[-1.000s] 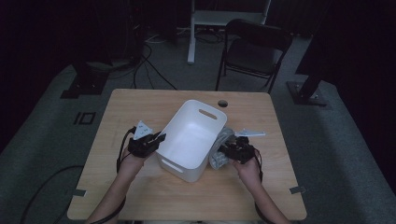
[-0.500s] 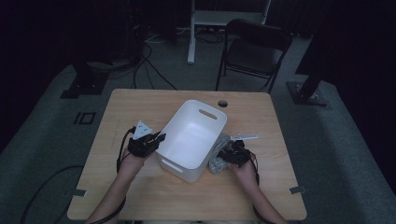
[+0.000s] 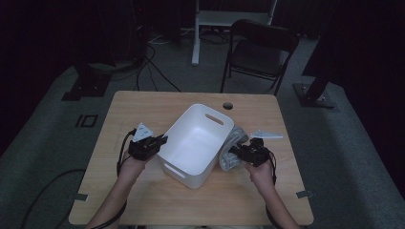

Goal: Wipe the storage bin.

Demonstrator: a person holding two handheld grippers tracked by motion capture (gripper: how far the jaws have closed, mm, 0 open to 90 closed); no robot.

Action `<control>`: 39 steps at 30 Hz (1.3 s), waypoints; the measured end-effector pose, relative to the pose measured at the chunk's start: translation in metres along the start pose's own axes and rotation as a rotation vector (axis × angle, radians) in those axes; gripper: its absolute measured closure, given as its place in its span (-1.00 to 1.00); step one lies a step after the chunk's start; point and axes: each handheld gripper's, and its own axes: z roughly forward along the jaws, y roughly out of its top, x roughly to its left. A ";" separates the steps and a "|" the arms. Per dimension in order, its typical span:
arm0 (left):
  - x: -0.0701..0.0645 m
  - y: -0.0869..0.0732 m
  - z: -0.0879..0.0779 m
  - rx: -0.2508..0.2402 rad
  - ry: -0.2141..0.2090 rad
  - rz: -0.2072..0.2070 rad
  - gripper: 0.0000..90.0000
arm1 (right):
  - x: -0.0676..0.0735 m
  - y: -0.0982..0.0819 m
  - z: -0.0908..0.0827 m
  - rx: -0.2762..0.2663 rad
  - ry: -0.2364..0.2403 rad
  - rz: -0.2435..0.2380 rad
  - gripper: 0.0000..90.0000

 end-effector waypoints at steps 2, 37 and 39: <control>0.001 0.000 -0.001 0.006 -0.006 0.014 0.87 | 0.009 0.007 -0.012 -0.047 0.020 -0.012 0.59; 0.000 0.000 0.002 0.009 -0.024 0.045 0.86 | -0.022 -0.036 0.051 0.137 -0.090 0.065 0.59; 0.000 0.000 0.002 0.009 -0.027 0.047 0.85 | -0.026 -0.039 0.056 0.174 -0.085 0.073 0.60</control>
